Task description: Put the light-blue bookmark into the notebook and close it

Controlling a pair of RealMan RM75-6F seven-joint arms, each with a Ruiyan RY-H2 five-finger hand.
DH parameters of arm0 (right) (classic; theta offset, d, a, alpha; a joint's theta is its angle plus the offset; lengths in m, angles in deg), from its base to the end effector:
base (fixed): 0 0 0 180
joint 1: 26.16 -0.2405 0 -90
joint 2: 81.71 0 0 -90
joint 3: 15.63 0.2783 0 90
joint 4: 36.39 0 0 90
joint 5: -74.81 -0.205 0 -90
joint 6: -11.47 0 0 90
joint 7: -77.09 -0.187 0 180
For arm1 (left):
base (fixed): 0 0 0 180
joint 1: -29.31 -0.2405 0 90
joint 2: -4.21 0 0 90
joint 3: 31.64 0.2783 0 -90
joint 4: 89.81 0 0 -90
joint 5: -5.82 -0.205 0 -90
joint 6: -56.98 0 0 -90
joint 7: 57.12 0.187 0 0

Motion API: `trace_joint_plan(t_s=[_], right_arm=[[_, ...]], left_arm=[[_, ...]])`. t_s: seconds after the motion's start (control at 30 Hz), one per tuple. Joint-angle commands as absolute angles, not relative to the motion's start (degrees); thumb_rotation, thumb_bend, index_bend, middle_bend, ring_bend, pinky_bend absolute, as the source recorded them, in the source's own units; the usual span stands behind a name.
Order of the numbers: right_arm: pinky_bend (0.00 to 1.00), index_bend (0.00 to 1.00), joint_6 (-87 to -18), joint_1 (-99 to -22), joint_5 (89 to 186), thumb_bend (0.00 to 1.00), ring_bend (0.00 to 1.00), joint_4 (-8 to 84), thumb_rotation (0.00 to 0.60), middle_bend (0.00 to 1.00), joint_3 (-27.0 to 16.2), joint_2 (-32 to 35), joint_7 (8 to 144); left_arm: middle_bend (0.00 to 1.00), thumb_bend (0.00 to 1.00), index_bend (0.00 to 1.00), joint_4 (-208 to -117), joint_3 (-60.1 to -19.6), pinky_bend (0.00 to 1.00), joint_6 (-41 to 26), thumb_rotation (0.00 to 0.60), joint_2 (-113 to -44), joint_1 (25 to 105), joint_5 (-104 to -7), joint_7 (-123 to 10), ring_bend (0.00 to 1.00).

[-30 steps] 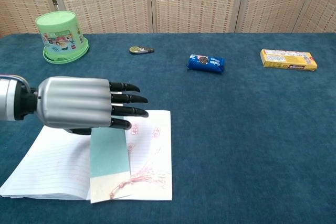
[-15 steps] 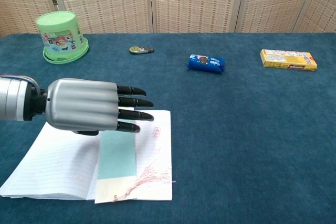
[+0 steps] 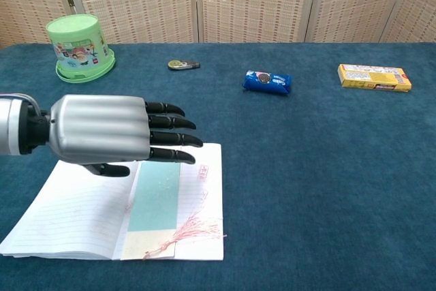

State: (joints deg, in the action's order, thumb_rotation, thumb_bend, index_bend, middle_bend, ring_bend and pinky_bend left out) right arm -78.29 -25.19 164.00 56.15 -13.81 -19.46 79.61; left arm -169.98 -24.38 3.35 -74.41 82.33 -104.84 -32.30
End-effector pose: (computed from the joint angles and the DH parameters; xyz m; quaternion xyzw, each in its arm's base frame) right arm -0.3367 -0.1877 0.1904 0.5929 -0.3651 0.3660 0.6174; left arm -0.1256 0.3318 -0.0332 -0.9239 0.1355 -0.2636 0.2419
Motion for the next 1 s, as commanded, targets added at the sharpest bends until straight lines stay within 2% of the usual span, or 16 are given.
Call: trace_joint_plan(t_s=[0.03,0.2,0.5,1.0], right_arm=[[0.0,0.04,-78.2,-25.3,164.1,0.14,0.0,56.2,0.6,0.06,-13.8,-19.4,79.7],[0.0,0.04,-78.1,-25.3,164.1,0.14,0.0,56.3,0.6,0.06,-13.8,-19.5,79.9],[0.0,0.04,-78.1,-25.2,163.9,0.13,0.0,56.3,0.6,0.06,-13.9,-19.5,79.8],[0.0,0.04,-77.8,-25.3,163.8,0.13,0.0,55.9,0.6,0.06,-13.9,-19.4,79.5]], left_arm=[[0.07,0.51,0.17,-175.3,-23.5,0.13,4.5,0.6,-72.4,81.8,-102.2,-37.4,0.01],[0.06,0.62,0.19,-178.7,-22.8,0.13,5.9,0.6,-72.0,81.7,-102.0,-37.7,0.01],[0.0,0.72,0.18,-182.0,-22.9,0.13,10.6,0.6,-73.3,81.2,-99.2,-33.6,0.0],[0.0,0.73,0.22,-186.8,-23.4,0.13,13.9,0.6,-73.5,79.0,-95.0,-25.2,0.0]])
